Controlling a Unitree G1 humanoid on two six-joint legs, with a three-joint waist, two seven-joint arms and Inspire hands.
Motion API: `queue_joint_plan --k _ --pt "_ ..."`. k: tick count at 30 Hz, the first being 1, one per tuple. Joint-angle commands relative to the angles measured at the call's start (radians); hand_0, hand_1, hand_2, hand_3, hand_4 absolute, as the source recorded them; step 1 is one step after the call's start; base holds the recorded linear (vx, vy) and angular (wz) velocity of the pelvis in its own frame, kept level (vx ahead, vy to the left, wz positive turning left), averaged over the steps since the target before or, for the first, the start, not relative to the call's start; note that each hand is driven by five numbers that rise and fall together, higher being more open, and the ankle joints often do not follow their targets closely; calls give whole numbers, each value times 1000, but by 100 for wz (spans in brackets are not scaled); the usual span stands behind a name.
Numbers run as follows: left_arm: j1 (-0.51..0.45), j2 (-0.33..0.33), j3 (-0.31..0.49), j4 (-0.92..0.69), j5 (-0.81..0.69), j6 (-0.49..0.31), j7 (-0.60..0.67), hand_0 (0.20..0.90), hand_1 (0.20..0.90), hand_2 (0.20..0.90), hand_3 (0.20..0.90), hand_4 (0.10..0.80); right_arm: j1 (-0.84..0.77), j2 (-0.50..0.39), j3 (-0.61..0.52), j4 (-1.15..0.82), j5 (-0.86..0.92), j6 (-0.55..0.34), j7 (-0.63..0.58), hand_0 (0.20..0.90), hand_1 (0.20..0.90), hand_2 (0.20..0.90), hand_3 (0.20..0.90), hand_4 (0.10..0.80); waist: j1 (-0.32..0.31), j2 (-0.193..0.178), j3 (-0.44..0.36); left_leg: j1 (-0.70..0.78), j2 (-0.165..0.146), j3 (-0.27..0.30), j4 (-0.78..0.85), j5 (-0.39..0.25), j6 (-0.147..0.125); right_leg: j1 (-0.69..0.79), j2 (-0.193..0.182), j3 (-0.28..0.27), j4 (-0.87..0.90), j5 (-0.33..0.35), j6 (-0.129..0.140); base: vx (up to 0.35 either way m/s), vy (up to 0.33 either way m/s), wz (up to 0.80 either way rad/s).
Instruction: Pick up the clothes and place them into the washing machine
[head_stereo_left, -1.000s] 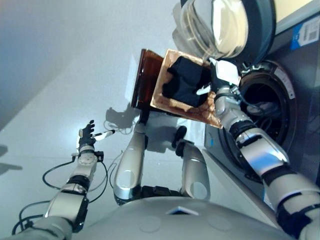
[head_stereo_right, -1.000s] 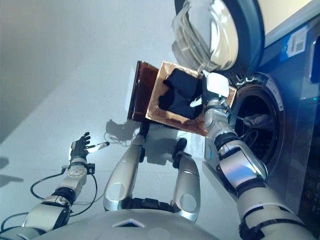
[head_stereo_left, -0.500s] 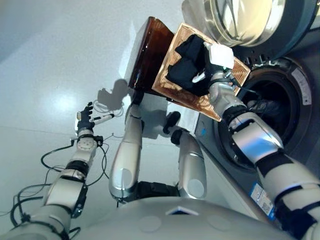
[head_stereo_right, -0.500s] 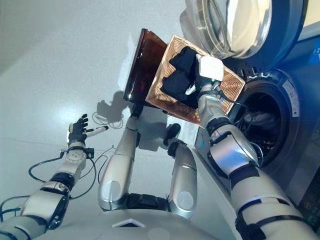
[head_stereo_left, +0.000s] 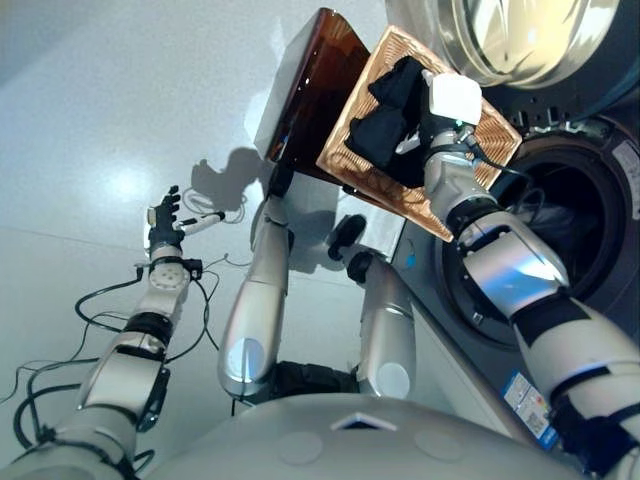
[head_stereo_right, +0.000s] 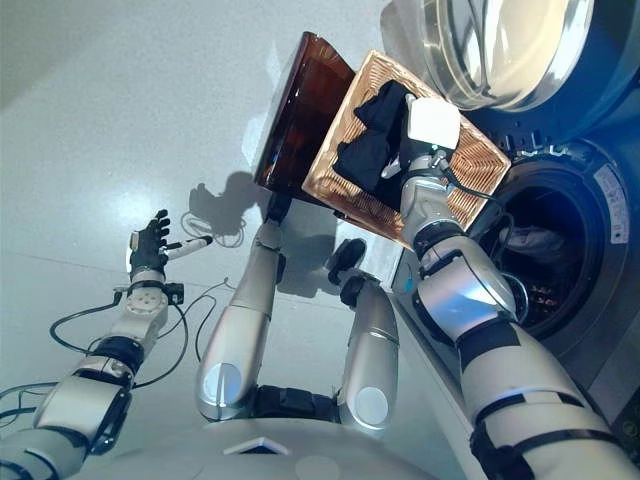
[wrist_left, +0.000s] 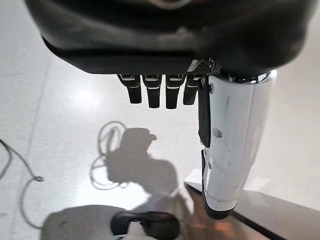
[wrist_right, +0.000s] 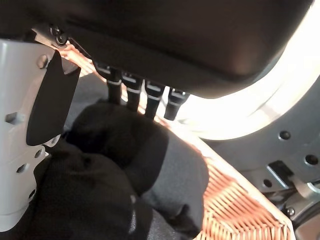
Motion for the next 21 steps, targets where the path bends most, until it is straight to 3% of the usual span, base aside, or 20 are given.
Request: queue_joint_plan --k 1,4,5,6,21 --pt "49 32 -3 -49 7 -39 39 900 900 900 900 800 -30 -52 -4 5 -26 0 -18 900 900 900 900 800 38 45 -12 -15 -78 73 123 -154 15 -34 24 34 -64 96 23 -8 13 9" --pt "65 35 0 -87 14 -42 40 900 900 900 900 800 -27 -61 -7 16 -37 11 -15 900 900 900 900 800 42 53 -12 -27 -84 72 129 -156 17 -48 18 30 -44 89 21 -5 8 6" --pt "69 35 1 -93 18 -41 40 900 900 900 900 800 -25 -65 -8 22 -42 15 -13 705 705 705 705 661 43 56 -12 -29 -85 72 131 -157 17 -51 17 29 -39 87 21 -7 13 8" --pt "76 37 2 -107 21 -42 41 900 900 900 900 800 -25 -71 -8 26 -47 20 -13 200 200 200 200 300 45 60 -12 -31 -85 72 131 -157 18 -55 15 27 -34 85 21 -3 12 8" --pt "91 10 -2 -44 59 -32 24 900 900 900 900 800 64 -86 -61 25 -63 41 -38 200 200 200 200 300 51 84 -37 35 -99 72 67 -137 28 -3 5 36 -73 92 19 9 7 4"
